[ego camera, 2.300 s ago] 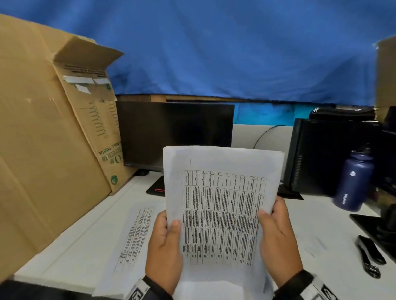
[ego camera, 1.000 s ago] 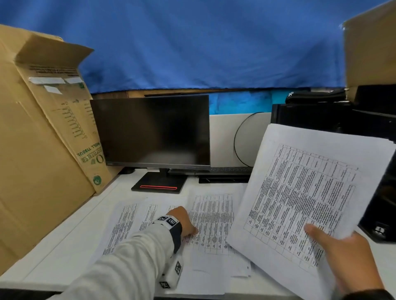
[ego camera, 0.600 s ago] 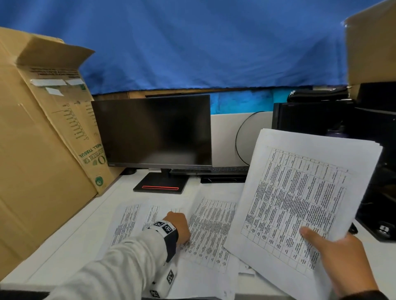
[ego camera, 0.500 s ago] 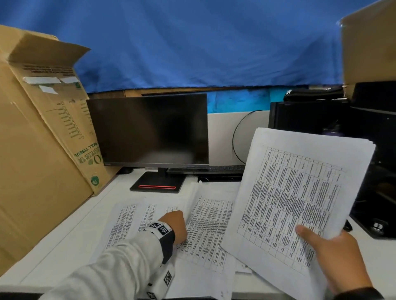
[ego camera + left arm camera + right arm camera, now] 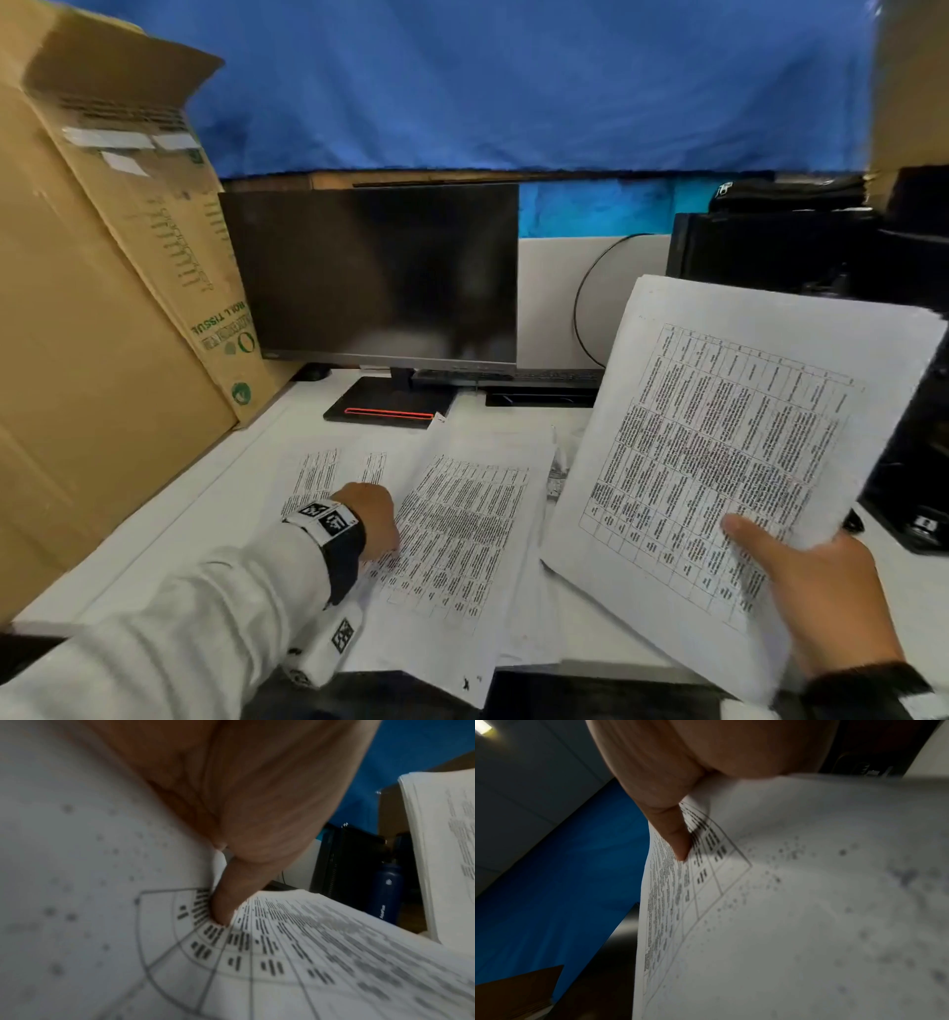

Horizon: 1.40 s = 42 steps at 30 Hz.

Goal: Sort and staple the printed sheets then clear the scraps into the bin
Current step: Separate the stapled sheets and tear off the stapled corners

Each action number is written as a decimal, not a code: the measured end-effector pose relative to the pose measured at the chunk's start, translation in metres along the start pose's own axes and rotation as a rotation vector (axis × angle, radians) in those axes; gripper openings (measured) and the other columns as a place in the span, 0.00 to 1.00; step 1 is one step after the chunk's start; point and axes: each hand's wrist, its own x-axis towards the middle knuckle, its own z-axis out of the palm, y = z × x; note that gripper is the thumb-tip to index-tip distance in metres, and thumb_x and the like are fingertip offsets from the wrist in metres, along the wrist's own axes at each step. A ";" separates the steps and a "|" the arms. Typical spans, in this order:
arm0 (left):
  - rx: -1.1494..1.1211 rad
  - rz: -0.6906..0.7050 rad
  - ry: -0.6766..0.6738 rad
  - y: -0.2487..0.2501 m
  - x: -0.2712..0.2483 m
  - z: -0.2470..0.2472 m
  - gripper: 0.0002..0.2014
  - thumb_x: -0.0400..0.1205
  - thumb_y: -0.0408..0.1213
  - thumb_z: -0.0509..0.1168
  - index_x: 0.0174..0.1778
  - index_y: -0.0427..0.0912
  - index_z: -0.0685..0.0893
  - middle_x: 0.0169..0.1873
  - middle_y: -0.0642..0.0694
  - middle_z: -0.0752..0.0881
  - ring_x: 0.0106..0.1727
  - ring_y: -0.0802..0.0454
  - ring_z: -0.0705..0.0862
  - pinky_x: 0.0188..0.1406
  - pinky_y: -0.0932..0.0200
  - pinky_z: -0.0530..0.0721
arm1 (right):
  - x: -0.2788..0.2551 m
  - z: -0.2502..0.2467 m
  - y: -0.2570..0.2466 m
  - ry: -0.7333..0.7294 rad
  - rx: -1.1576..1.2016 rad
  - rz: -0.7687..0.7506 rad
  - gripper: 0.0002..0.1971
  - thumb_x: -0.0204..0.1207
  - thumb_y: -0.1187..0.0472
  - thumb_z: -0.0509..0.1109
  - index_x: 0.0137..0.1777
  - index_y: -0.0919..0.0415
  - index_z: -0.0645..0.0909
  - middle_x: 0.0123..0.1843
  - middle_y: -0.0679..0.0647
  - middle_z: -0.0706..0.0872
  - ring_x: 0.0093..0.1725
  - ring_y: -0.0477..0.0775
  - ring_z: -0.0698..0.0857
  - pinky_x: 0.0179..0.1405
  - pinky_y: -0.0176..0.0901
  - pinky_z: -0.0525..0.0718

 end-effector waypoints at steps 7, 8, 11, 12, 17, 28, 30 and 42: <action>0.083 0.015 -0.034 0.004 0.002 0.001 0.05 0.82 0.37 0.64 0.44 0.40 0.81 0.29 0.50 0.76 0.42 0.47 0.82 0.42 0.60 0.81 | -0.007 0.005 0.000 0.008 -0.051 0.025 0.27 0.69 0.59 0.82 0.69 0.58 0.82 0.58 0.52 0.88 0.58 0.62 0.86 0.69 0.64 0.78; 0.086 0.018 -0.029 0.003 0.002 0.000 0.05 0.82 0.37 0.64 0.45 0.40 0.82 0.29 0.50 0.76 0.42 0.47 0.81 0.42 0.60 0.81 | -0.008 0.005 0.000 0.009 -0.063 0.026 0.27 0.69 0.57 0.83 0.68 0.57 0.82 0.57 0.52 0.87 0.58 0.62 0.85 0.68 0.64 0.78; 0.069 0.004 -0.015 0.003 -0.001 0.002 0.05 0.81 0.38 0.64 0.45 0.41 0.84 0.32 0.49 0.79 0.39 0.49 0.82 0.39 0.60 0.82 | -0.011 0.004 -0.002 0.003 -0.091 0.025 0.24 0.69 0.55 0.82 0.64 0.55 0.82 0.51 0.50 0.85 0.54 0.61 0.84 0.64 0.59 0.79; 0.060 -0.005 -0.010 0.004 -0.001 0.003 0.06 0.80 0.39 0.64 0.44 0.41 0.82 0.35 0.48 0.81 0.38 0.49 0.83 0.38 0.60 0.82 | -0.011 0.004 -0.002 -0.001 -0.095 0.027 0.22 0.69 0.54 0.82 0.62 0.56 0.81 0.49 0.50 0.85 0.53 0.60 0.84 0.62 0.58 0.78; 0.071 0.037 -0.021 0.017 -0.007 0.003 0.04 0.79 0.35 0.63 0.43 0.40 0.82 0.42 0.45 0.86 0.47 0.48 0.89 0.49 0.56 0.89 | -0.012 0.010 0.003 0.022 -0.136 0.048 0.31 0.62 0.48 0.84 0.60 0.65 0.81 0.53 0.63 0.87 0.50 0.63 0.85 0.60 0.64 0.82; 0.139 0.022 0.062 0.025 -0.015 0.001 0.03 0.78 0.32 0.64 0.38 0.41 0.79 0.36 0.47 0.82 0.37 0.50 0.85 0.49 0.55 0.90 | -0.017 0.012 -0.004 0.014 -0.107 0.026 0.23 0.67 0.52 0.83 0.55 0.66 0.81 0.53 0.65 0.86 0.52 0.67 0.85 0.60 0.63 0.79; 0.034 -0.010 0.135 0.020 -0.012 0.003 0.10 0.79 0.34 0.65 0.55 0.40 0.80 0.51 0.43 0.81 0.43 0.49 0.84 0.52 0.55 0.90 | -0.020 0.011 -0.009 -0.001 -0.059 0.013 0.17 0.70 0.56 0.82 0.54 0.58 0.80 0.50 0.56 0.85 0.51 0.61 0.83 0.60 0.56 0.77; -0.845 0.109 0.631 -0.044 -0.081 -0.056 0.16 0.82 0.42 0.71 0.65 0.54 0.81 0.46 0.53 0.88 0.43 0.53 0.88 0.38 0.52 0.87 | -0.016 0.006 -0.021 0.019 0.020 0.015 0.13 0.69 0.61 0.82 0.49 0.60 0.82 0.44 0.55 0.85 0.39 0.50 0.81 0.56 0.51 0.76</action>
